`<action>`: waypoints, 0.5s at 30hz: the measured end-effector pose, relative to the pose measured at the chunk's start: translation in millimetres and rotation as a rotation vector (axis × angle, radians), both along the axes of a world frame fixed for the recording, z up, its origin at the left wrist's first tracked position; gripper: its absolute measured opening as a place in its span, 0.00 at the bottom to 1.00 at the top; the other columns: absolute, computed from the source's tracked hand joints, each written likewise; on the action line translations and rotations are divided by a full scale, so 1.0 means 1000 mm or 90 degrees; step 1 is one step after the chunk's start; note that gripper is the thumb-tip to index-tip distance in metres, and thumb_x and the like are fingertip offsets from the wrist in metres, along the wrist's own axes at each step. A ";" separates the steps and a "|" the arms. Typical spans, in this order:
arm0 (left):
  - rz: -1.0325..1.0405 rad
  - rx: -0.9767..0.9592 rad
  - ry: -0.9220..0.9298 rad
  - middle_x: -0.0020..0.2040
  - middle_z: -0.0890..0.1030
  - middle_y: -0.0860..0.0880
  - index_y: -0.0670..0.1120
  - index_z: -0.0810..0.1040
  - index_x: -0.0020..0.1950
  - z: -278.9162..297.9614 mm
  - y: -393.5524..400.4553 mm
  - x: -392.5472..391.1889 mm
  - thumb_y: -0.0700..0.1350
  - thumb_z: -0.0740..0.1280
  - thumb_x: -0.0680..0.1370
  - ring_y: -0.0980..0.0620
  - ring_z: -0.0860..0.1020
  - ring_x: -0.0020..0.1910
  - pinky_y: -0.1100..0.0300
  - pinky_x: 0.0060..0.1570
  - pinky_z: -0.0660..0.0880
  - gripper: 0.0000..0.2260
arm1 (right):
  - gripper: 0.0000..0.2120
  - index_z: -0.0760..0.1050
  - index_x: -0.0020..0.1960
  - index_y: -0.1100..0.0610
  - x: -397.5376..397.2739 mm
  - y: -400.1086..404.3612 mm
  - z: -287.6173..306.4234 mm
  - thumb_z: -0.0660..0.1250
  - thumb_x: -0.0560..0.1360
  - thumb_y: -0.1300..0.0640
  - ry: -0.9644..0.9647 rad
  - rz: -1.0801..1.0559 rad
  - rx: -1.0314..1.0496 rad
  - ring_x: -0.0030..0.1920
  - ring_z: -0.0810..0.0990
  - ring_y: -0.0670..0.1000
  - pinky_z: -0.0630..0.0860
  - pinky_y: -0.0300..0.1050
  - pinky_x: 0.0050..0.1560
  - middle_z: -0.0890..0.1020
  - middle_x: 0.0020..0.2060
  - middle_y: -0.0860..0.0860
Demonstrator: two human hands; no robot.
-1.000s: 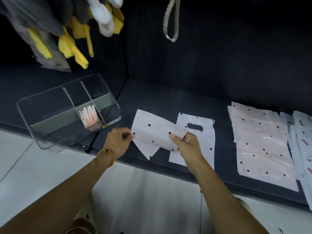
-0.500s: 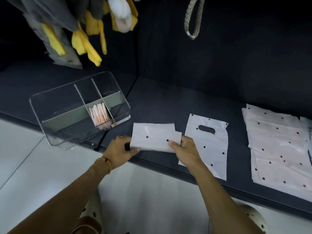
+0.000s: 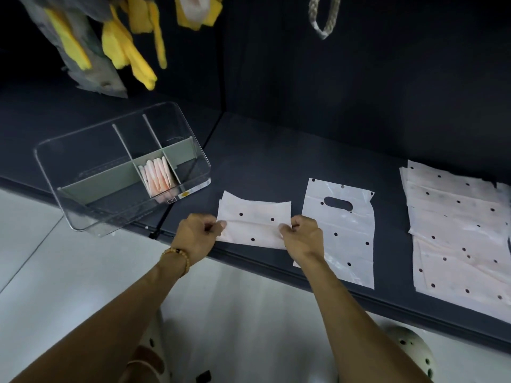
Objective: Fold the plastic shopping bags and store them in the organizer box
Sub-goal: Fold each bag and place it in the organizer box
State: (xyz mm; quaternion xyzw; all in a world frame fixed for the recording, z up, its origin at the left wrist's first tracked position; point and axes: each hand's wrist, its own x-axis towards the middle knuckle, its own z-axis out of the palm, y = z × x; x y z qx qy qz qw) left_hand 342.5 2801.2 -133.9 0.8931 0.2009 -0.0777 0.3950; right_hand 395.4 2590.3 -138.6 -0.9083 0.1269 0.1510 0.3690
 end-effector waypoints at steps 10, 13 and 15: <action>0.047 0.103 0.142 0.46 0.83 0.48 0.48 0.83 0.46 0.002 -0.005 0.013 0.52 0.74 0.72 0.49 0.79 0.46 0.56 0.52 0.77 0.09 | 0.08 0.77 0.44 0.54 0.011 -0.004 0.002 0.69 0.75 0.50 0.033 -0.004 -0.042 0.47 0.80 0.53 0.76 0.44 0.45 0.82 0.43 0.51; 0.041 0.120 0.166 0.46 0.83 0.47 0.50 0.82 0.45 0.003 -0.006 0.012 0.53 0.73 0.71 0.47 0.79 0.47 0.53 0.52 0.78 0.08 | 0.10 0.77 0.47 0.56 0.014 -0.003 0.003 0.70 0.75 0.50 0.042 0.009 -0.055 0.48 0.80 0.53 0.76 0.43 0.46 0.81 0.45 0.51; 0.036 0.161 0.164 0.45 0.82 0.48 0.50 0.80 0.45 0.007 -0.009 0.011 0.53 0.73 0.71 0.47 0.79 0.45 0.53 0.48 0.78 0.09 | 0.11 0.77 0.49 0.56 0.015 -0.002 0.003 0.70 0.75 0.49 0.041 0.007 -0.062 0.47 0.79 0.53 0.74 0.42 0.43 0.81 0.46 0.51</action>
